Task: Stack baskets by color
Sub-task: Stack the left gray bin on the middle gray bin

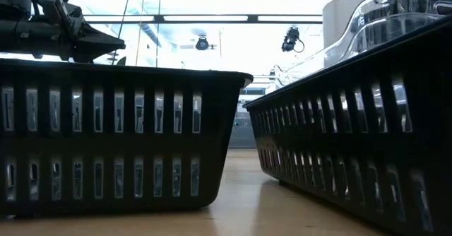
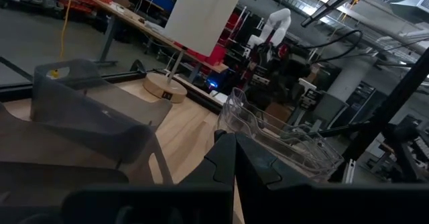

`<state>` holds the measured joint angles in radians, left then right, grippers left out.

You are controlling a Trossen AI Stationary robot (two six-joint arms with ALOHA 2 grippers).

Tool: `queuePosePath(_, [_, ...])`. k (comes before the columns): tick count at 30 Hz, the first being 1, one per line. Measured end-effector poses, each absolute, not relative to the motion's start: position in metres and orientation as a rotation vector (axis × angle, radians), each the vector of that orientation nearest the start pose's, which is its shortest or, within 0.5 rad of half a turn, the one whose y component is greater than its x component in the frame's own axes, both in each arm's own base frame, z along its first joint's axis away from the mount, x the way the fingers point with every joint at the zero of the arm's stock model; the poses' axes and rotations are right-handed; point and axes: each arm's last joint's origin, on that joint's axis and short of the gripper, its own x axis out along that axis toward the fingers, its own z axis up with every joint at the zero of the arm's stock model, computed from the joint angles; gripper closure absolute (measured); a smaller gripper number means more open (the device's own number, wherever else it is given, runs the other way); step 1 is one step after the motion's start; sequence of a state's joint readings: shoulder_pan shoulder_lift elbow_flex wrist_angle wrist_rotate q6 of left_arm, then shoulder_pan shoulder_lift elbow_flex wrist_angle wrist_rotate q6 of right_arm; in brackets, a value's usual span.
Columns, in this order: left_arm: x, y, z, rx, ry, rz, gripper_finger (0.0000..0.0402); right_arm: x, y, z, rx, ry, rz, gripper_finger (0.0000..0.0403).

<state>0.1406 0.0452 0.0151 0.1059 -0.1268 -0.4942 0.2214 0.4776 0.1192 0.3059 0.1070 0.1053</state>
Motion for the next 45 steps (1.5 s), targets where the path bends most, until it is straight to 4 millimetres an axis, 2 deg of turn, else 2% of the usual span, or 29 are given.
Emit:
queuePosePath(15, [0.098, 0.018, 0.175, -0.483, -0.14, 0.243, 0.0395, 0.107, 0.021, 0.168, 0.118, 0.006, 0.114, 0.0364])
queuePosePath(26, [0.098, 0.018, 0.175, -0.482, -0.138, 0.242, 0.0395, 0.105, 0.02, 0.175, 0.157, -0.073, 0.115, 0.0364])
queuePosePath(30, [0.098, 0.016, 0.175, -0.481, -0.119, 0.197, 0.0395, 0.105, 0.02, 0.177, 0.109, -0.089, 0.113, 0.0362])
queuePosePath(41, [0.099, 0.012, 0.171, -0.536, -0.054, 0.068, 0.0395, 0.105, 0.02, 0.177, 0.118, -0.088, 0.114, 0.0363])
queuePosePath(45, [0.099, 0.012, 0.172, -0.506, -0.048, 0.079, 0.0395, 0.105, 0.02, 0.177, 0.117, -0.088, 0.114, 0.0363])
